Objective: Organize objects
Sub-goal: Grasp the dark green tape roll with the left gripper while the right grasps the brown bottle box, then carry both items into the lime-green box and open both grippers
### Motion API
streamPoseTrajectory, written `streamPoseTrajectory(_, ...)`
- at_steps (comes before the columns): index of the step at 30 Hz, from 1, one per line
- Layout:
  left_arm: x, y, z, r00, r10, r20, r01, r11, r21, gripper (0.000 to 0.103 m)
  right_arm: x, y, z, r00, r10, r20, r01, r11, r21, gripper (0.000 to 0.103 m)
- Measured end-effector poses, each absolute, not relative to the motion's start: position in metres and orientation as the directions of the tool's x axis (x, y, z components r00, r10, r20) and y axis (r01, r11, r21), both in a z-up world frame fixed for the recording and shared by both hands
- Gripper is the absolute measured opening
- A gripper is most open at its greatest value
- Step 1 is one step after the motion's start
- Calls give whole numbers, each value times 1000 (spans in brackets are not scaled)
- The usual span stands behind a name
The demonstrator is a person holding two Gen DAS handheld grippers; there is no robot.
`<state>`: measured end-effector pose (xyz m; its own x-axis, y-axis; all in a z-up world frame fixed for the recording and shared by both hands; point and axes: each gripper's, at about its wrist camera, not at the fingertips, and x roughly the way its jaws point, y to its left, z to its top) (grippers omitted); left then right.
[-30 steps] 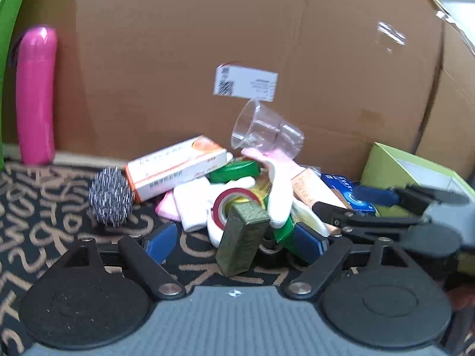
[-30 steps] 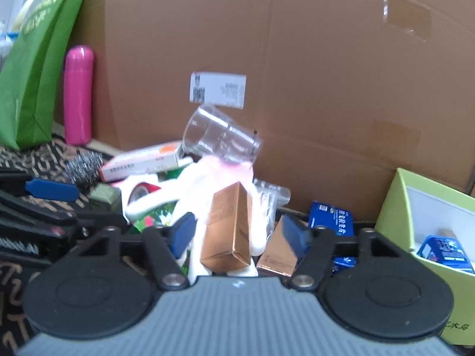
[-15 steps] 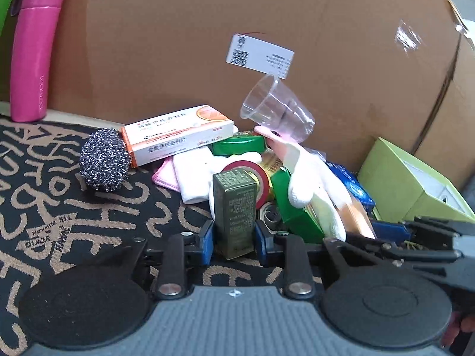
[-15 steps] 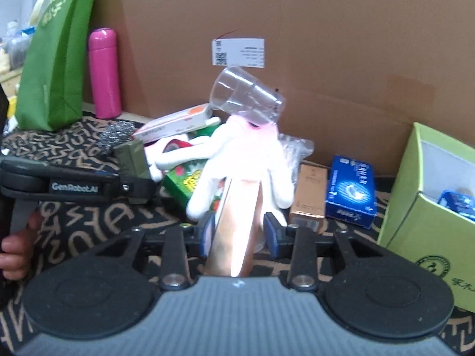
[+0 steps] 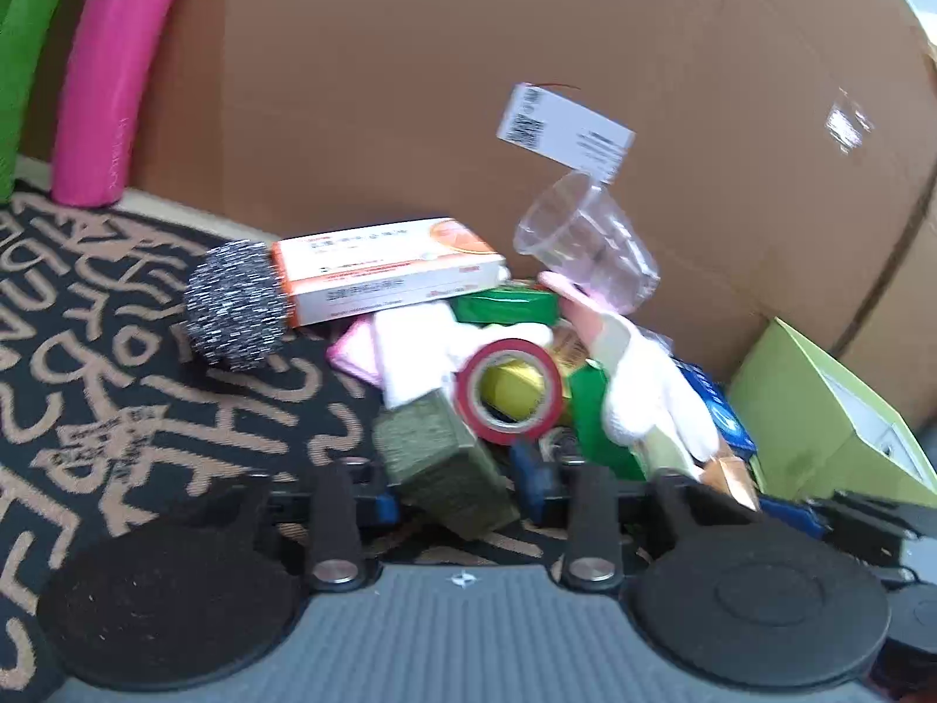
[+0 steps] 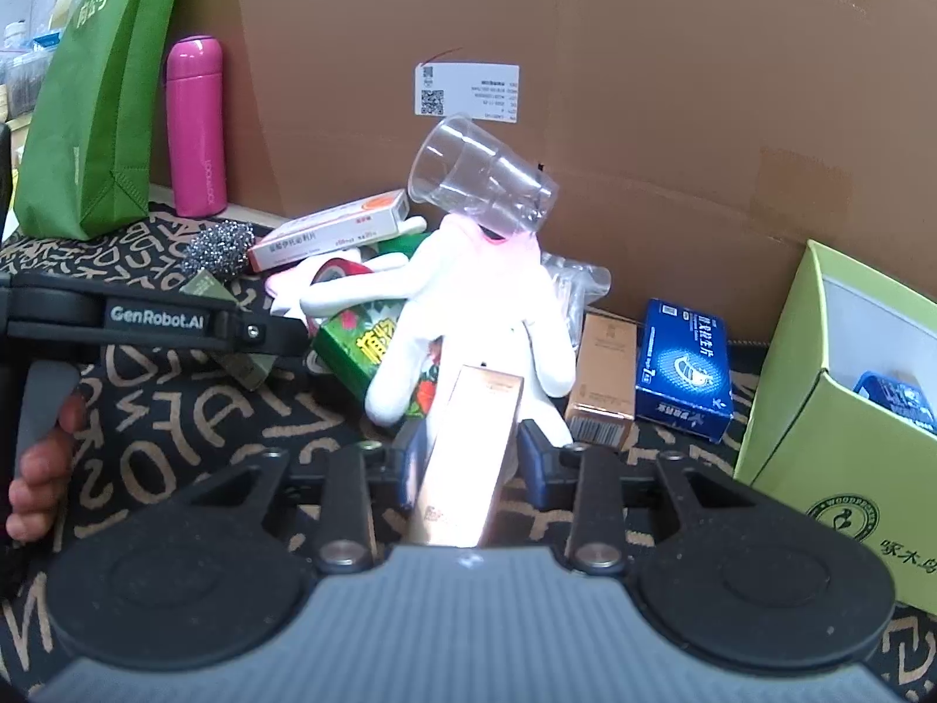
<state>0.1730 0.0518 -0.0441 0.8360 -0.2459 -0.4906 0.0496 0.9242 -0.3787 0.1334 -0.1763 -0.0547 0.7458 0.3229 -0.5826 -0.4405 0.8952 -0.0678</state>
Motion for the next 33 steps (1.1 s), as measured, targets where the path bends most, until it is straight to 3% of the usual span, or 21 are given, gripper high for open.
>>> streamPoseTrajectory(5, 171, 55, -44, 834, -254, -490, 54, 921, -385, 24, 133, -179, -54, 755, 319, -573, -429, 901, -63, 23)
streamPoseTrajectory(14, 147, 40, -17, 897, -216, -385, 84, 940, -330, 23, 123, -192, -36, 823, 318, -471, -386, 921, -52, 23)
streamPoseTrajectory(20, 153, -6, 25, 886, -333, -323, 221, 915, -338, 23, 116, -225, -13, 891, 274, -361, -301, 954, -19, 23)
streamPoseTrajectory(24, 162, -48, 45, 876, -398, -273, 299, 892, -339, 23, 112, -266, 2, 946, 168, -279, -171, 985, 14, 24)
streamPoseTrajectory(33, 185, -123, 46, 794, -540, -281, 427, 823, -375, 23, 102, -347, 18, 973, 174, -152, -124, 948, 293, 24)
